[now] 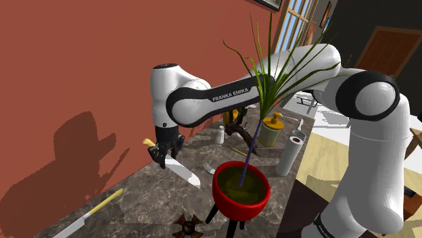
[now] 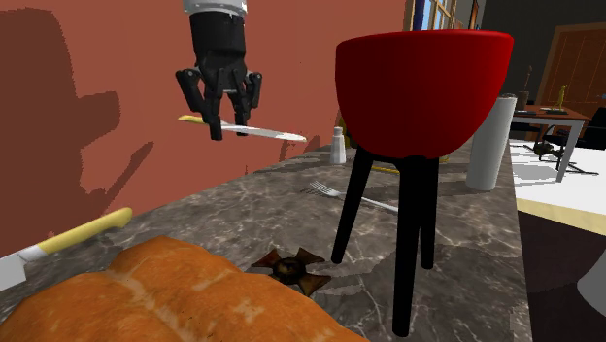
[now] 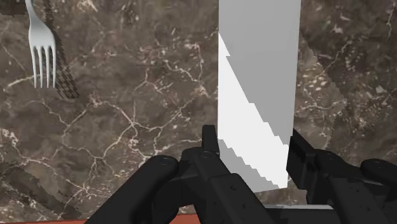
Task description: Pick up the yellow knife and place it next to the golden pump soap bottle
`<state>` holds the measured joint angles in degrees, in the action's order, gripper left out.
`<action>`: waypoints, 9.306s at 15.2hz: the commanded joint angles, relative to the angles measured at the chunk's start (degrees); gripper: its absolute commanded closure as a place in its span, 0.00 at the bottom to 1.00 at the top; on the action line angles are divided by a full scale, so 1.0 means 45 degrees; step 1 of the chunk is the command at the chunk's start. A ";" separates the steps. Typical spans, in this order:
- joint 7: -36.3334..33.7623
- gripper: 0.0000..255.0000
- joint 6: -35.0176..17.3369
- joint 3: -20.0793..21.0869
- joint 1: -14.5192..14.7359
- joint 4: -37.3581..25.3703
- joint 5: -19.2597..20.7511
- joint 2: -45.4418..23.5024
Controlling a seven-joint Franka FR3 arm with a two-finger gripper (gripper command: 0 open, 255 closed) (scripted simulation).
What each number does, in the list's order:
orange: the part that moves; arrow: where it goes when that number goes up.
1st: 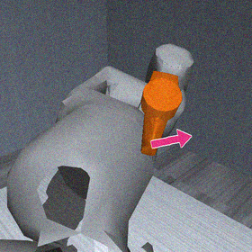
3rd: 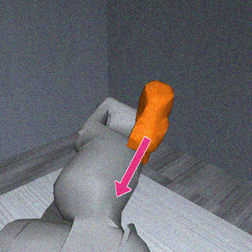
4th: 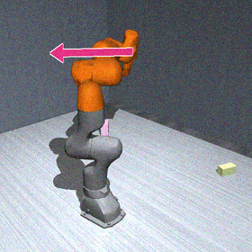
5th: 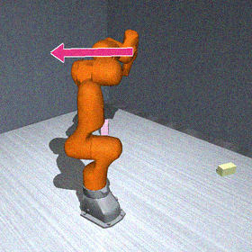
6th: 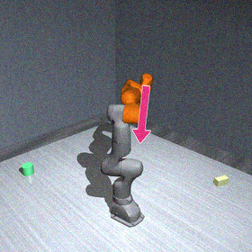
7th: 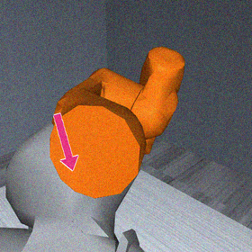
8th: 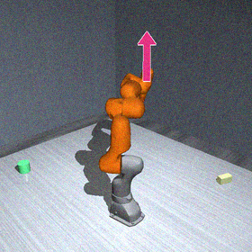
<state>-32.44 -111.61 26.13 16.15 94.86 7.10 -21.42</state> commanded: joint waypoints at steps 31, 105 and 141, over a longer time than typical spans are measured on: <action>0.2954 1.00 0.2594 -0.0576 -0.2026 0.1190 -0.1806 0.4114; 2.1106 1.00 0.0643 -1.0716 -0.9958 0.0507 -0.2315 0.1358; 2.1712 1.00 -0.4417 -1.0150 -1.0352 0.2947 -0.3515 -0.1421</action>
<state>65.16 -131.07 -19.62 -30.35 108.02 -8.58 -27.51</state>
